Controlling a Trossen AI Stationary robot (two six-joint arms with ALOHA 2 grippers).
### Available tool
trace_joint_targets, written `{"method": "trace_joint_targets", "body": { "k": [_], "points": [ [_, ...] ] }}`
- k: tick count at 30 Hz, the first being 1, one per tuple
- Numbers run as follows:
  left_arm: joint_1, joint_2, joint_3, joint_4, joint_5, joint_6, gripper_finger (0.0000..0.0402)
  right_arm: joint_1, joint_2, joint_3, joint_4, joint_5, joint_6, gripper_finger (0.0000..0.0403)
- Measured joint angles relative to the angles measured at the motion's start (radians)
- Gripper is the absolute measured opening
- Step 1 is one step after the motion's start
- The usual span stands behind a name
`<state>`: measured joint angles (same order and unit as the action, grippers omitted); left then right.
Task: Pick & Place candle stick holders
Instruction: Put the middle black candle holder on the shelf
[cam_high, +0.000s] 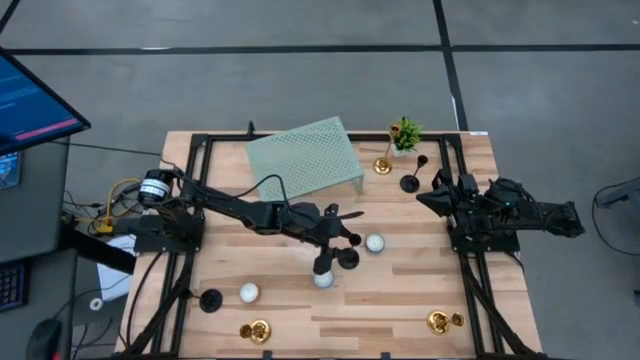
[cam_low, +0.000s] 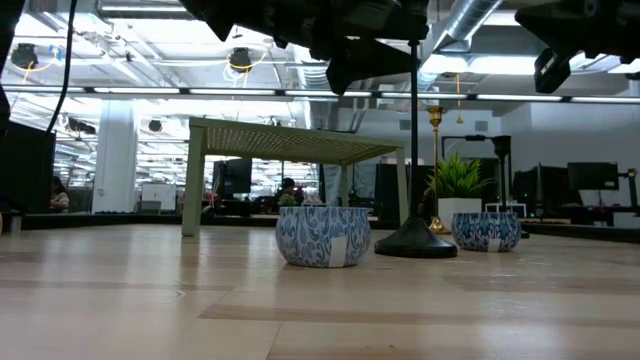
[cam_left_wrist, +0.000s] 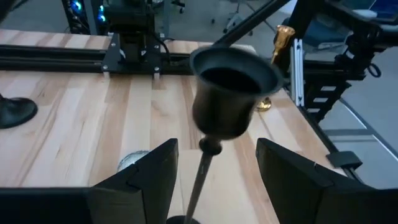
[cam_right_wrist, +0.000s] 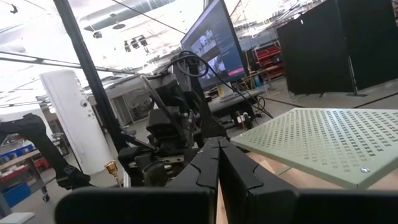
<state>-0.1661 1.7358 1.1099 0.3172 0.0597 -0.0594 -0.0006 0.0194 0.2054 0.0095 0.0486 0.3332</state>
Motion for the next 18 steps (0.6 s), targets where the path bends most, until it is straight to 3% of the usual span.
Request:
{"method": "trace_joint_targets", "body": {
  "k": [18],
  "points": [
    [0.001, 0.031, 0.0, 0.059, -0.007, -0.001, 0.0218, 0.0, 0.0, 0.0, -0.011, 0.0, -0.002, 0.0]
  ]
}}
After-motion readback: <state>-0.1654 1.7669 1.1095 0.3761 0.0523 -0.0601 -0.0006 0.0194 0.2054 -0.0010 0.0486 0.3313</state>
